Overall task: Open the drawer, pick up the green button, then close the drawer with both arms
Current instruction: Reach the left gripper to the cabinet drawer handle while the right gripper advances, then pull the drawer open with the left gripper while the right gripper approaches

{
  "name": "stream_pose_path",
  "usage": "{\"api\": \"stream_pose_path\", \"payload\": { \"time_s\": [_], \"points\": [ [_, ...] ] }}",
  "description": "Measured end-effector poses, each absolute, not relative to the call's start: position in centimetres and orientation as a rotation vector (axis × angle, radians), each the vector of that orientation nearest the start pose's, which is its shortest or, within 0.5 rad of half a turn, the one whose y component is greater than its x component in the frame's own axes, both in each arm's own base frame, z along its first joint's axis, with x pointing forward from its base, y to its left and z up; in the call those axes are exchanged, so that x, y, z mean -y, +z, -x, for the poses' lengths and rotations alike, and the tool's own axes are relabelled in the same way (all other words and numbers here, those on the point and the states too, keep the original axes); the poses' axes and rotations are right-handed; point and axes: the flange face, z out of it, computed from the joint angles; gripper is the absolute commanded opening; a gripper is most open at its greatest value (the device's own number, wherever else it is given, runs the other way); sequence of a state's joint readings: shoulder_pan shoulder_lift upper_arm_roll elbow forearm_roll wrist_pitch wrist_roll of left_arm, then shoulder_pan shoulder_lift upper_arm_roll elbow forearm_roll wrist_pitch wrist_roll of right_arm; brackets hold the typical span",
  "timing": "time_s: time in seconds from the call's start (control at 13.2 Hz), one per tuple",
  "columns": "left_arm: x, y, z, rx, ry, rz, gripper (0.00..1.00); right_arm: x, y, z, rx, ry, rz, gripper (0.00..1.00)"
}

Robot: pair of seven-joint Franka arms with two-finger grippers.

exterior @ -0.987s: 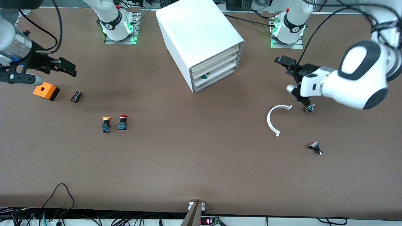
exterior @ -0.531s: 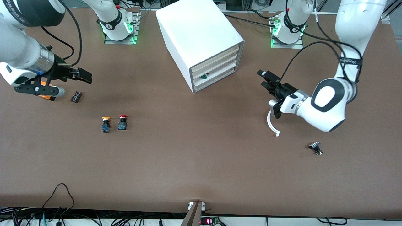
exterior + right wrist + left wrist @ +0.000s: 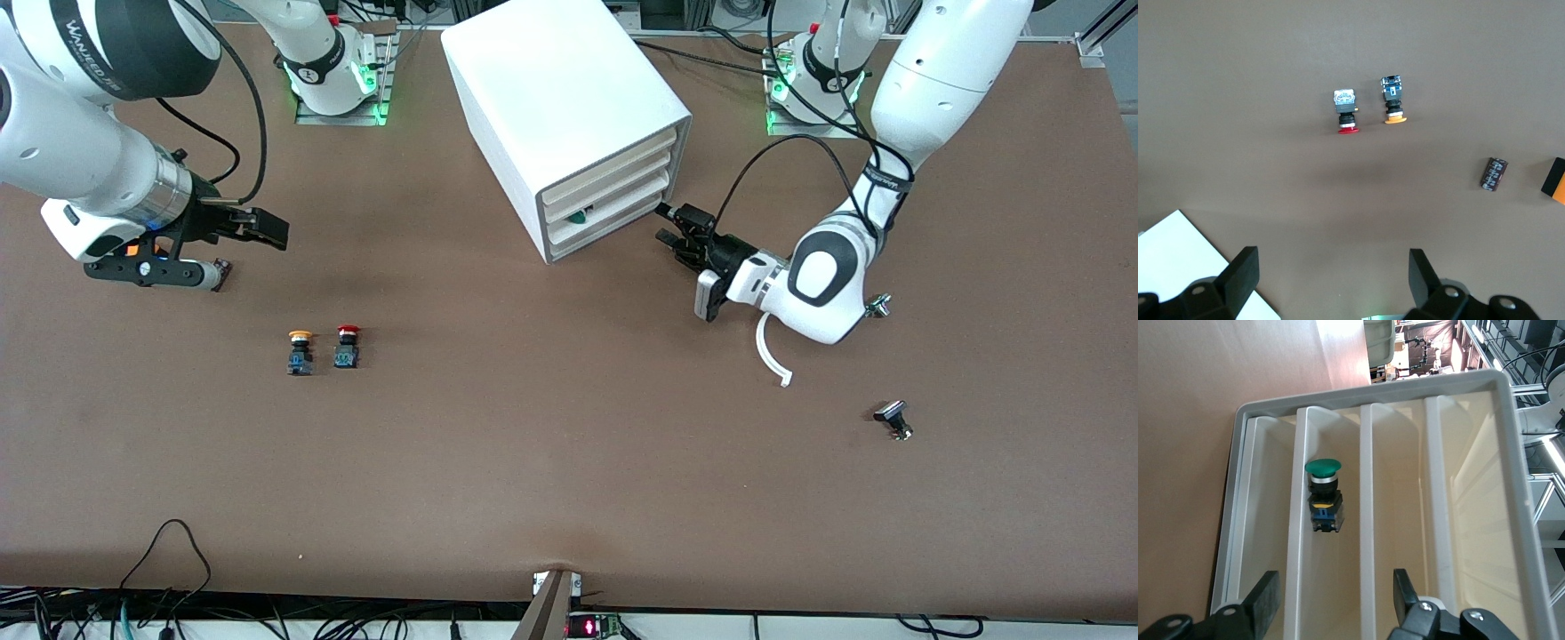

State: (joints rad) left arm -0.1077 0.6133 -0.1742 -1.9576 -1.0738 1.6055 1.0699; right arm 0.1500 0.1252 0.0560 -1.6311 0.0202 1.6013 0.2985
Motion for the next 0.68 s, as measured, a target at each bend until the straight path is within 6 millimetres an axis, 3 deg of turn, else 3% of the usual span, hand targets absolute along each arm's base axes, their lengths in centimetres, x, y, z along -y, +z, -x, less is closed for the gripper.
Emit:
{"api": "stream_pose_path", "payload": {
  "time_s": [0.23,0.46,0.68],
  "points": [
    [24.2,16.5,-48.2,0.673,-0.385,-1.669,0.66,-13.3,52.0,-57.4,-0.143,0.245,3.143,0.99],
    [24.4,13.6,-46.6,0.696,-0.343,-1.625,0.65,-14.0,51.5,-57.5,-0.145,0.241,3.144,0.99],
    [24.2,11.4,-45.1,0.669,-0.358,-1.617,0.52,-14.9,51.3,-57.5,-0.158,0.235,3.145,0.99]
  ]
}}
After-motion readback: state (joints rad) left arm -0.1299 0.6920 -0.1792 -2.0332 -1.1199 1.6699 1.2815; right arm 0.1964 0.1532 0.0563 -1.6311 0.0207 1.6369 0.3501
